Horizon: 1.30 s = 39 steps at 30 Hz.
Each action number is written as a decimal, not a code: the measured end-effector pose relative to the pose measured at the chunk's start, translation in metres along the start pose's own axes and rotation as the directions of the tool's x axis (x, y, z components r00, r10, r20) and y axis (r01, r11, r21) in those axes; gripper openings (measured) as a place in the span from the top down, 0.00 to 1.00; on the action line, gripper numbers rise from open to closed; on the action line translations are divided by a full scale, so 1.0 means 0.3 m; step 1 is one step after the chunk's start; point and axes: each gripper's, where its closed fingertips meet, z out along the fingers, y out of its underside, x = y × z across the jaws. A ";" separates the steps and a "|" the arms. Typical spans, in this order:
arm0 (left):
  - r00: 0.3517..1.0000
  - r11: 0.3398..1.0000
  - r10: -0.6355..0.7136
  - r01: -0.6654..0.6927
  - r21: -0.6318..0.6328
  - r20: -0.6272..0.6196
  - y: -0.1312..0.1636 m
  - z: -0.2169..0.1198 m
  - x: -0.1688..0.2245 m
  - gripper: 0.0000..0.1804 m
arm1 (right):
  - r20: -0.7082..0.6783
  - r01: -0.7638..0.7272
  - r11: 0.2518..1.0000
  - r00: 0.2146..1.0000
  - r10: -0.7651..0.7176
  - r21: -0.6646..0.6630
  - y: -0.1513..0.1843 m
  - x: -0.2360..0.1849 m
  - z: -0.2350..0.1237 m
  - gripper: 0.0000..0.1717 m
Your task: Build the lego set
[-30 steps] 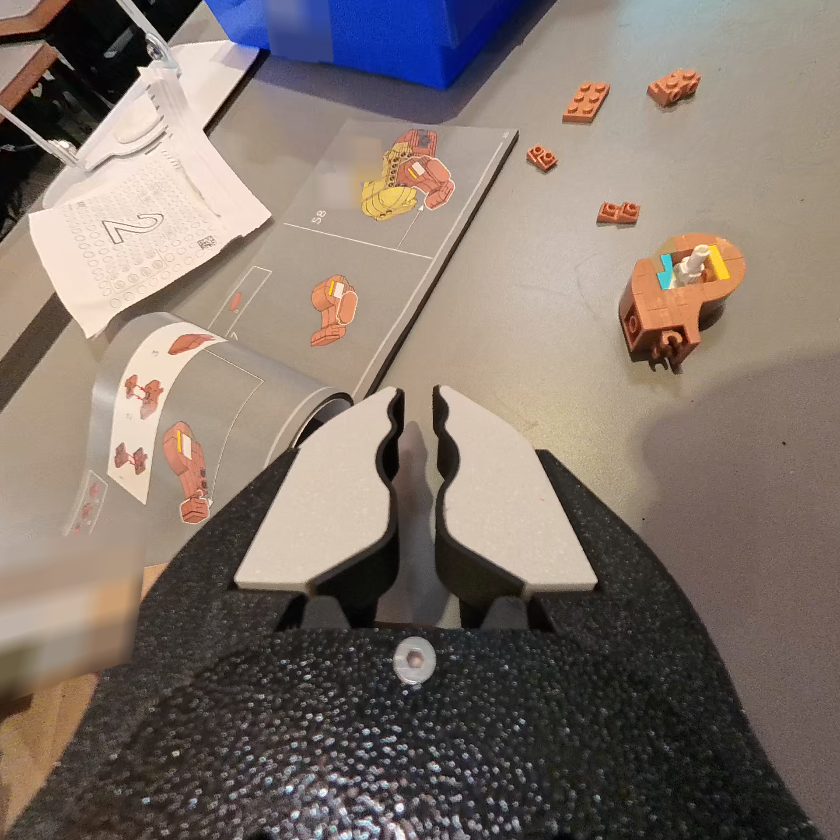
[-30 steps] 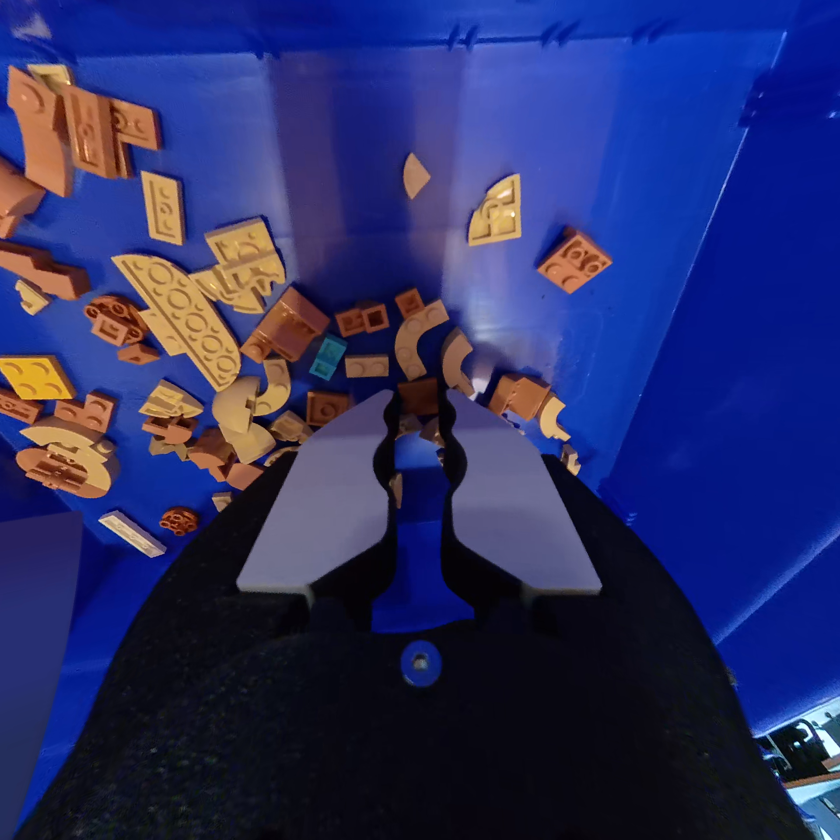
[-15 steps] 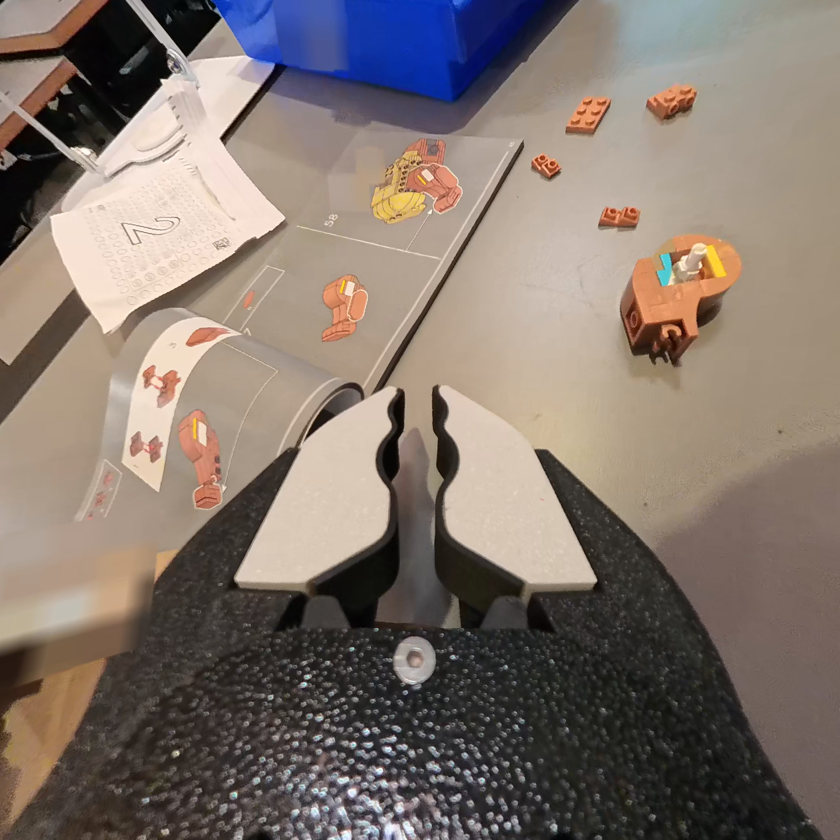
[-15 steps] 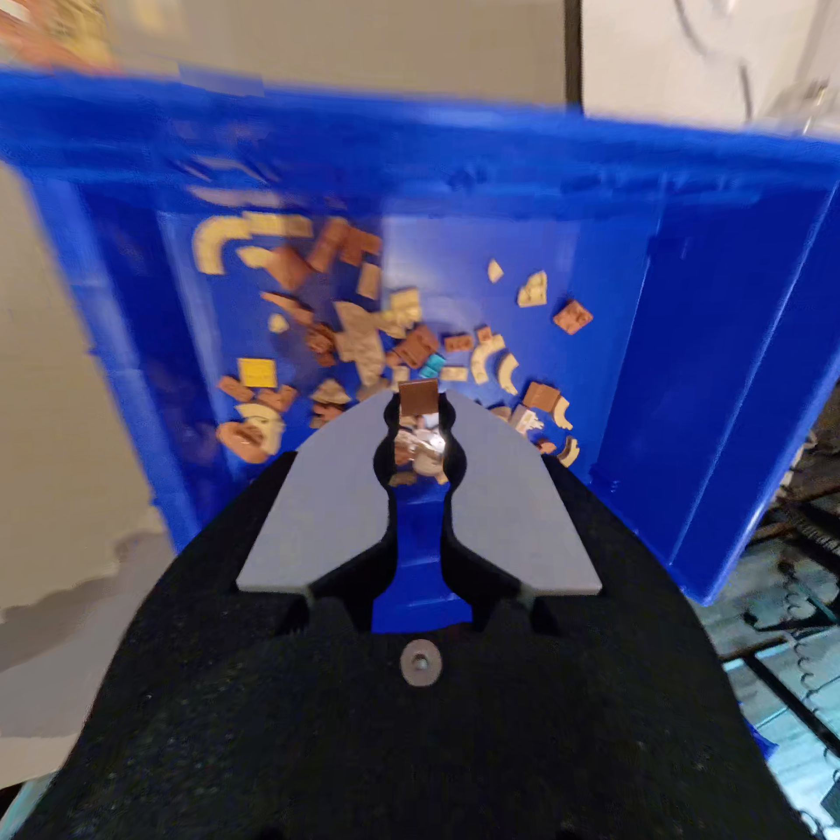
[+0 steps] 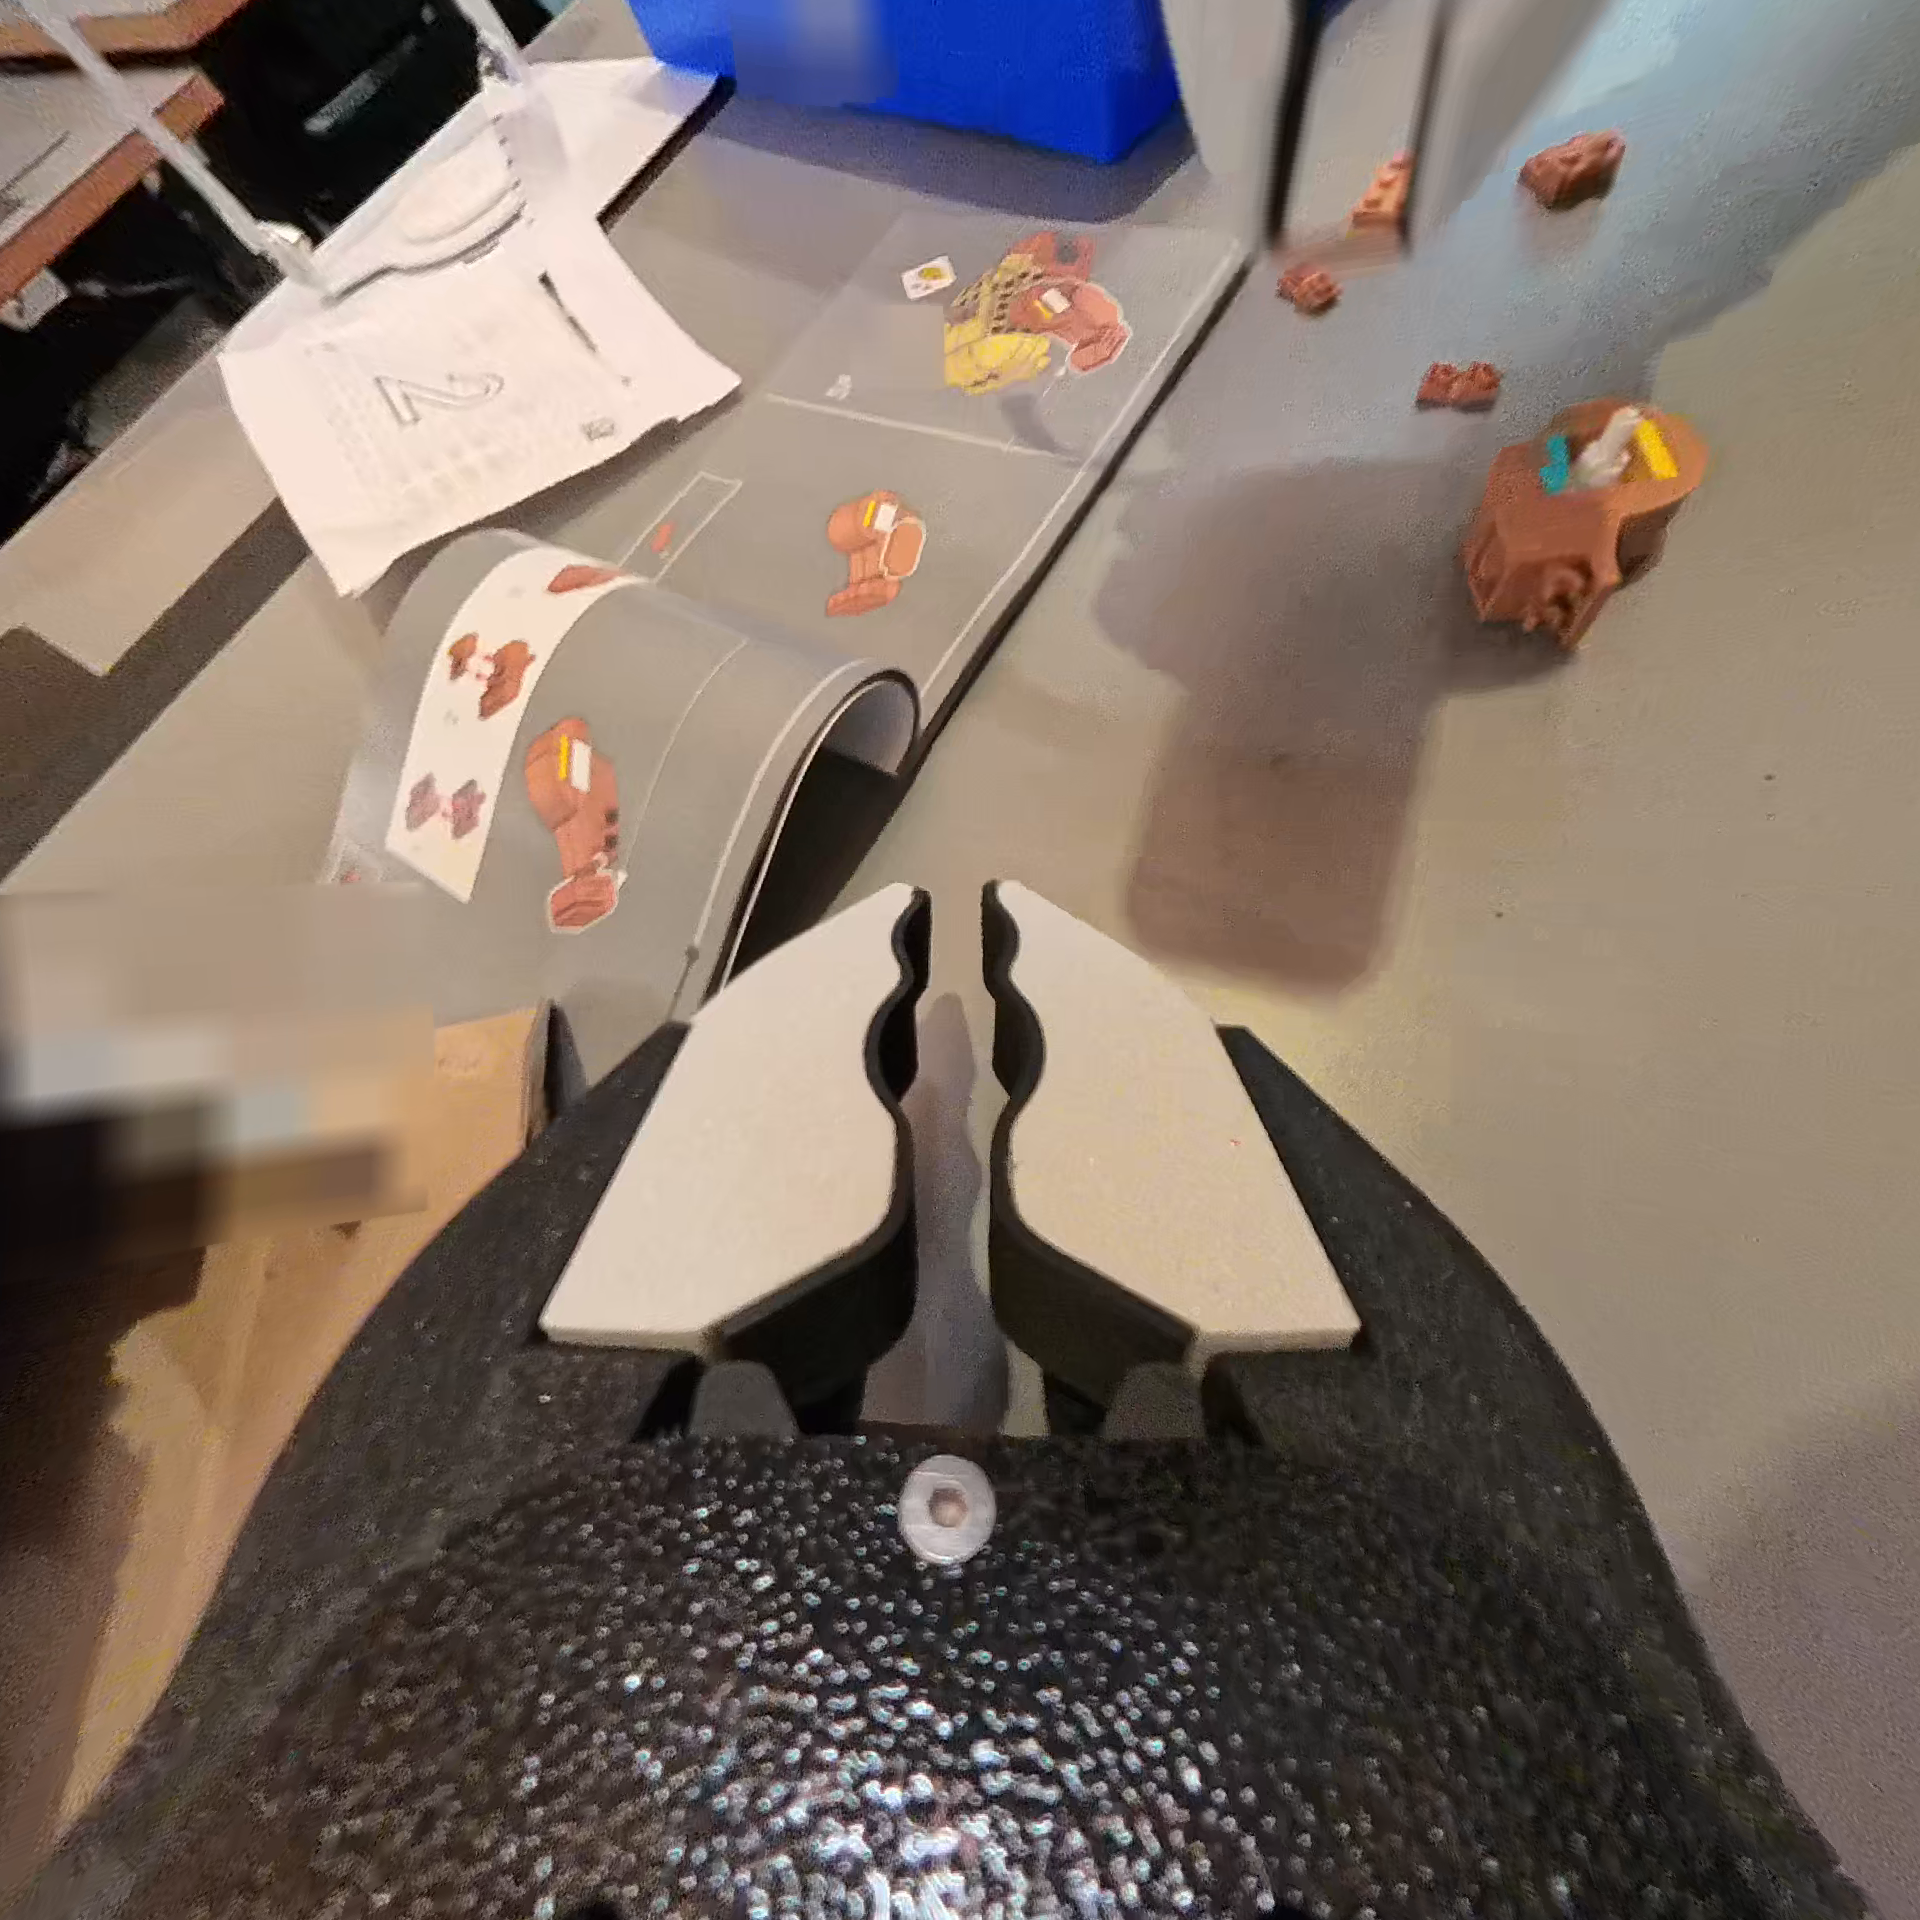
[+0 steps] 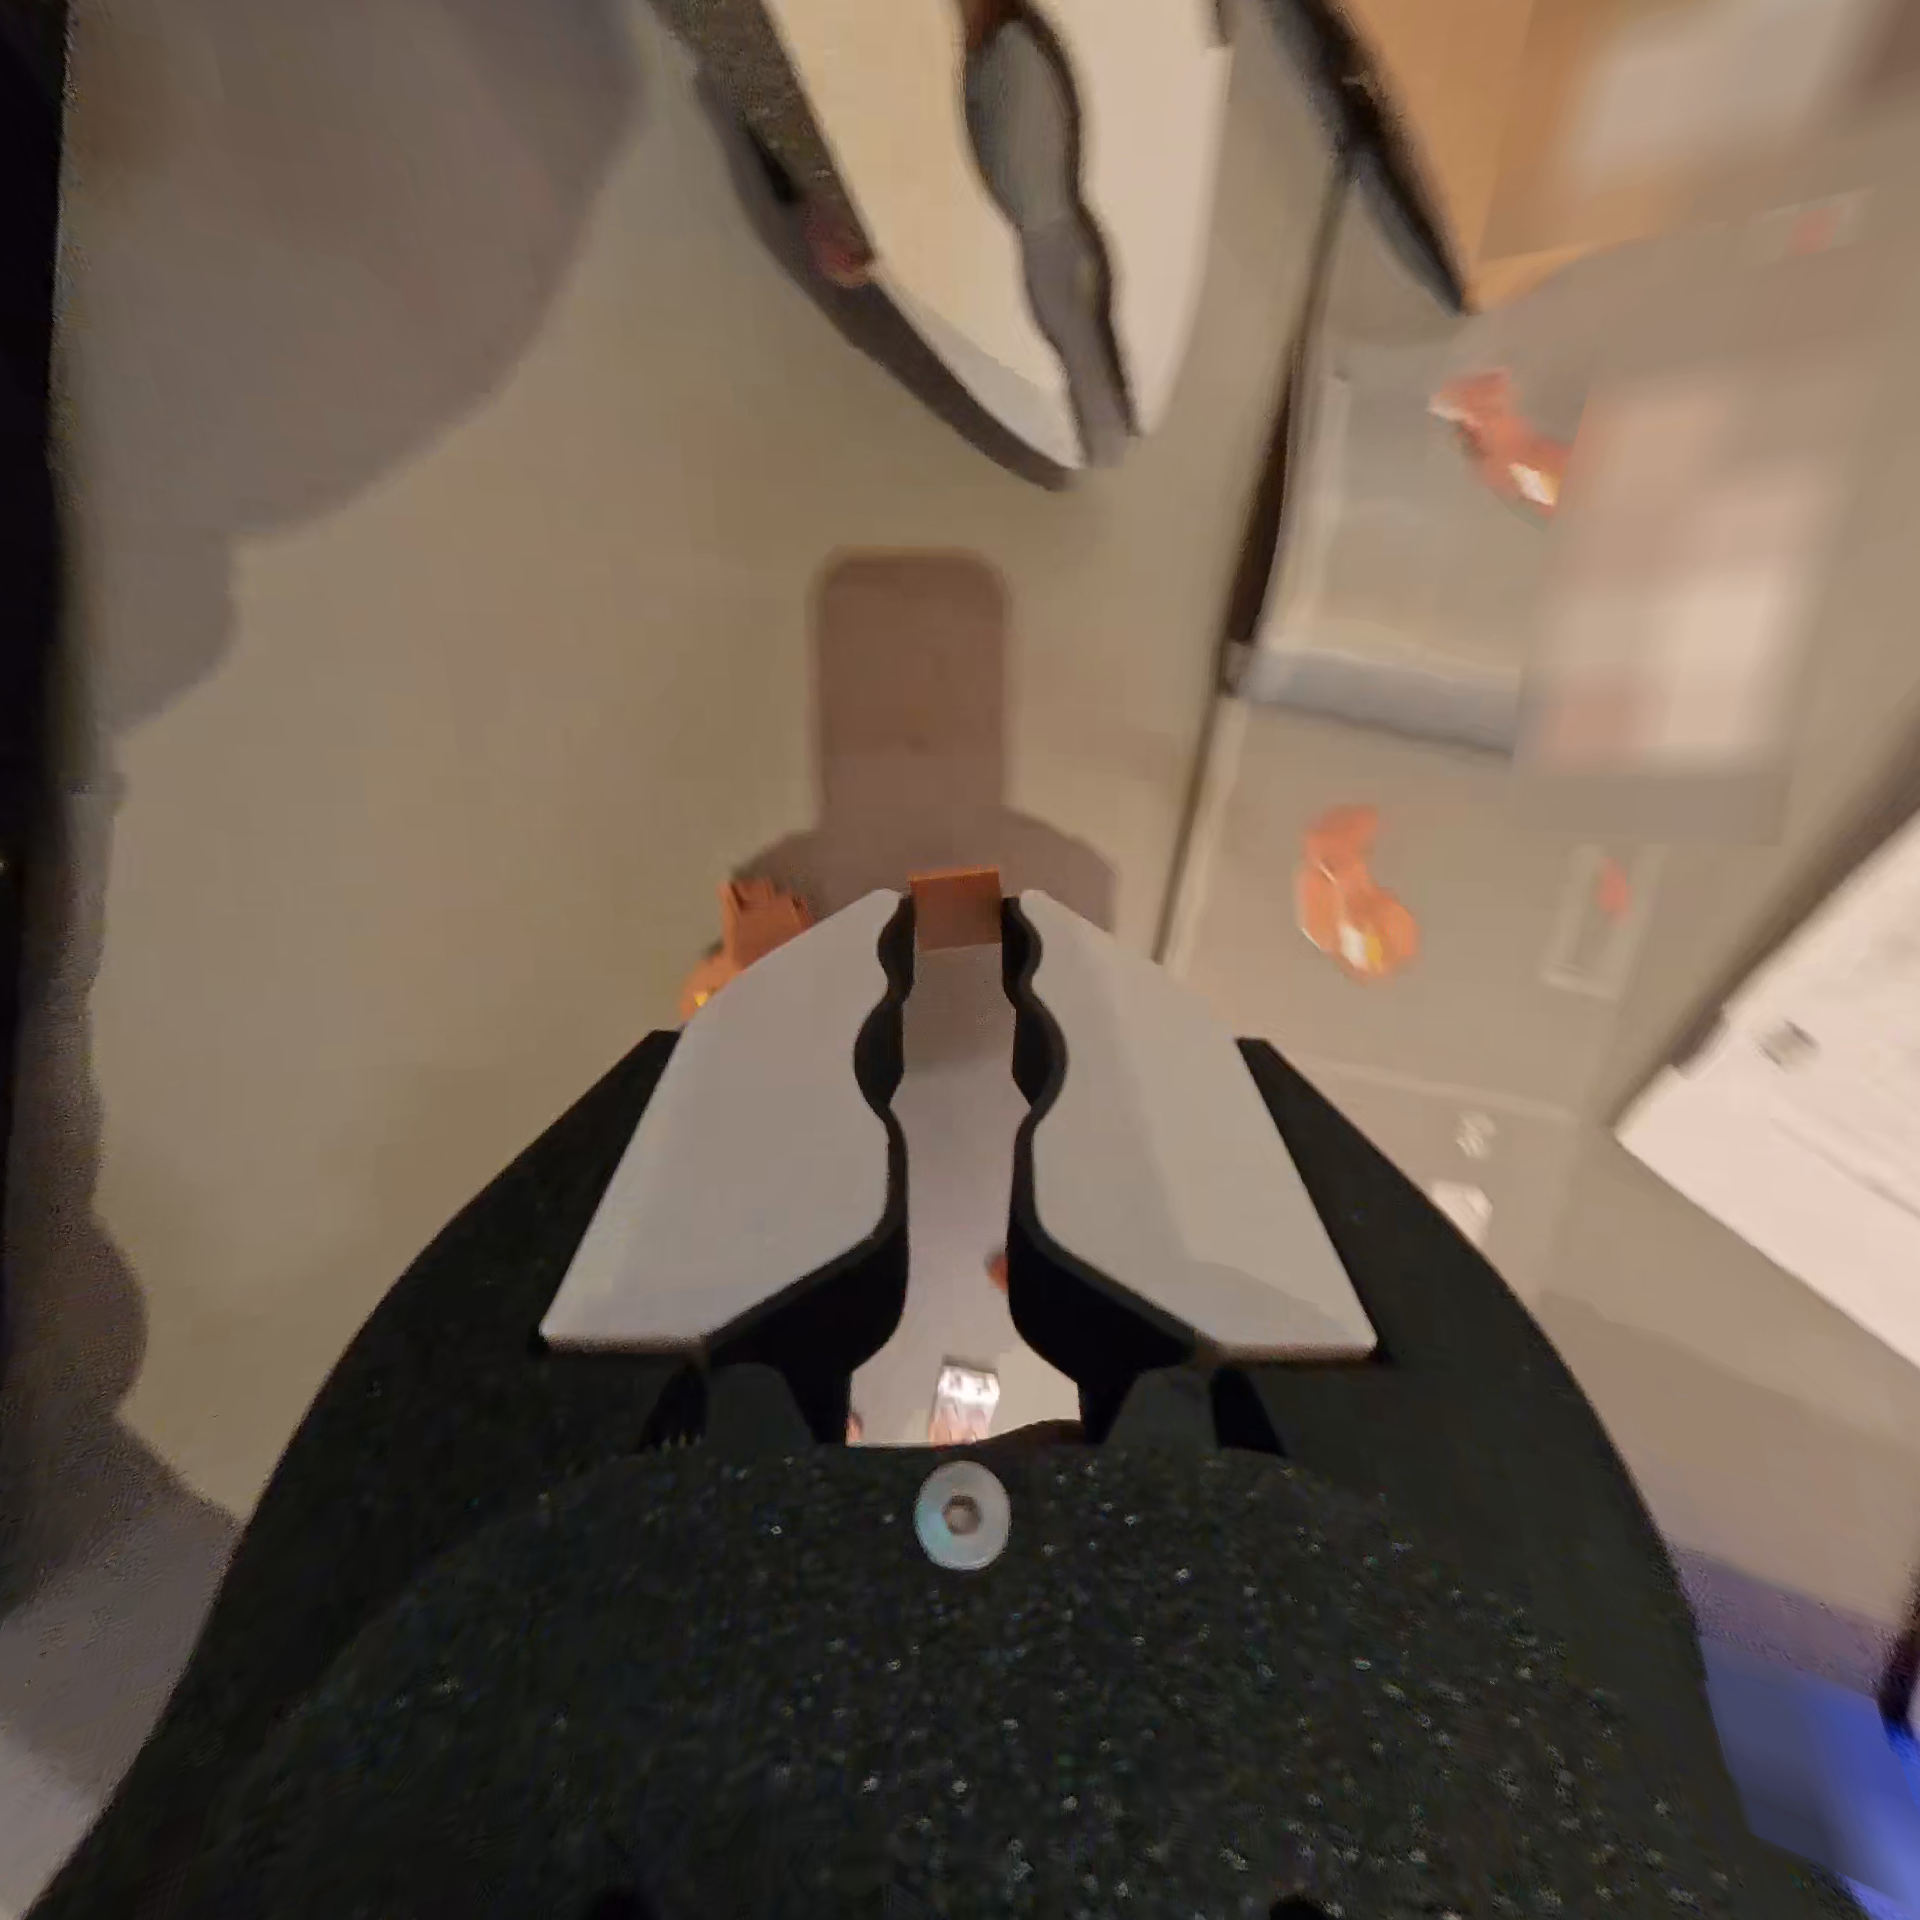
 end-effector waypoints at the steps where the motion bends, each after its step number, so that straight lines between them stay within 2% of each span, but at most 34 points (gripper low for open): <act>1: 1.000 1.000 -0.012 0.012 -0.001 0.005 0.004 -0.005 -0.006 0.95 | 0.023 0.007 1.000 1.000 -0.006 -0.013 -0.019 -0.013 0.048 0.91; 4: 0.999 0.999 -0.038 0.038 -0.002 0.008 0.011 -0.013 -0.016 0.95 | 0.065 -0.006 0.999 0.998 0.009 -0.050 -0.051 -0.023 0.160 0.91; 8: 1.000 1.000 -0.029 0.029 -0.007 0.006 0.015 -0.015 -0.012 0.95 | 0.081 -0.001 0.997 0.997 0.007 -0.082 -0.057 -0.032 0.227 0.91; 14: 1.000 1.000 -0.027 0.027 -0.017 0.007 0.019 -0.012 -0.012 0.95 | 0.076 0.005 0.995 0.997 0.003 -0.103 -0.035 -0.042 0.254 0.91; 20: 0.999 0.999 -0.031 0.031 -0.019 0.008 0.020 -0.011 -0.014 0.95 | 0.039 -0.016 0.999 0.999 0.018 -0.051 -0.049 -0.030 0.237 0.88; 25: 0.999 0.999 -0.037 0.037 -0.014 0.008 0.018 -0.012 -0.016 0.95 | -0.028 -0.091 0.991 0.995 0.094 0.097 -0.070 0.019 0.114 0.86; 30: 0.999 0.999 -0.031 0.031 -0.007 0.020 0.016 -0.014 -0.024 0.95 | -0.141 -0.179 0.948 0.965 0.221 0.263 0.008 0.078 -0.094 0.86; 35: 0.998 0.999 0.032 -0.032 -0.005 0.051 0.013 -0.003 -0.038 0.95 | -0.302 -0.252 0.878 0.870 0.389 0.406 0.223 0.111 -0.330 0.86; 39: 0.995 0.996 0.093 -0.092 -0.022 0.021 0.004 0.028 -0.013 0.95 | -0.386 -0.326 0.849 0.781 0.490 0.416 0.468 0.109 -0.435 0.88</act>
